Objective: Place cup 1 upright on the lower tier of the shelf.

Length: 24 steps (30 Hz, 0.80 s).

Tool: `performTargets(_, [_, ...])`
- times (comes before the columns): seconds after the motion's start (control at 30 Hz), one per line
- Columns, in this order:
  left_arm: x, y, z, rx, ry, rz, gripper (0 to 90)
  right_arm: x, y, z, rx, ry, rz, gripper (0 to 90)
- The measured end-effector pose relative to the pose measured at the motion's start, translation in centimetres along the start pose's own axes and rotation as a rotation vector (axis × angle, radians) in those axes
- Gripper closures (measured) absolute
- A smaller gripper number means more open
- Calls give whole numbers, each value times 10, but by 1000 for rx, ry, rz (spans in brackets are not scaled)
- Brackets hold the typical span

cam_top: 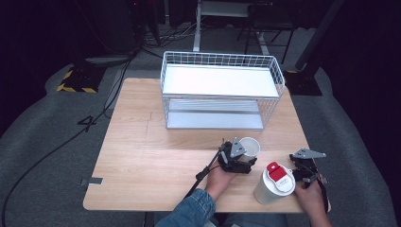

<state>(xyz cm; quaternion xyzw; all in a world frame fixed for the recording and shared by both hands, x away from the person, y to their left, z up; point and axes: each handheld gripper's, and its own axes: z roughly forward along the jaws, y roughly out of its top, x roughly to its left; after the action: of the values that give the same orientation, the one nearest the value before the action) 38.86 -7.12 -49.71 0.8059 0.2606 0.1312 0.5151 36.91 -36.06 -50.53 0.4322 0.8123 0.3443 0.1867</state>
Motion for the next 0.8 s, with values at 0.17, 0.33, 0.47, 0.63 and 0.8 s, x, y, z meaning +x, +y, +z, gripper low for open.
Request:
performTargets(0.17, [-1,1,-2,7,-1,4,222,0,0,0,0,0,0,55])
performTargets(0.33, [-3,3,-4,-9,-11,0,222,0,0,0,0,-1,0,55])
performTargets(0.47, [-4,6,-8,-19,-9,0,222,0,0,0,0,-1,0,55])
performTargets(0.63, [-3,13,-15,-26,-2,10,222,0,0,0,0,0,0,55])
performTargets(0.8, [-1,18,-24,-31,-1,-1,223,0,0,0,0,0,0,56])
